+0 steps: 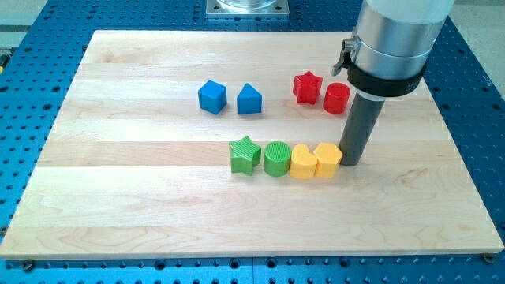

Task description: Move the red blocks to the right of the blue triangle

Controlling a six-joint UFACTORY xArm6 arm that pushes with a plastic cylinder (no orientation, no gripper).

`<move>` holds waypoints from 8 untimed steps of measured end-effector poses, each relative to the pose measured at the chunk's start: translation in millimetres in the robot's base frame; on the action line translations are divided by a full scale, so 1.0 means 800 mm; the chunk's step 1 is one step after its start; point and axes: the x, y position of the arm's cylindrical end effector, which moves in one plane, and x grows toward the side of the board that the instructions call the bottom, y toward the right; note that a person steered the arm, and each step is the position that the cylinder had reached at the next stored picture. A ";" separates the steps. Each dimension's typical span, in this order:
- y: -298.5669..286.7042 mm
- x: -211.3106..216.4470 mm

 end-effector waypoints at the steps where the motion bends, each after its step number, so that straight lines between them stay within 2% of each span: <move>1: 0.031 -0.007; 2: 0.079 -0.064; 4: 0.055 -0.136; 7: -0.020 -0.148; 8: 0.006 -0.181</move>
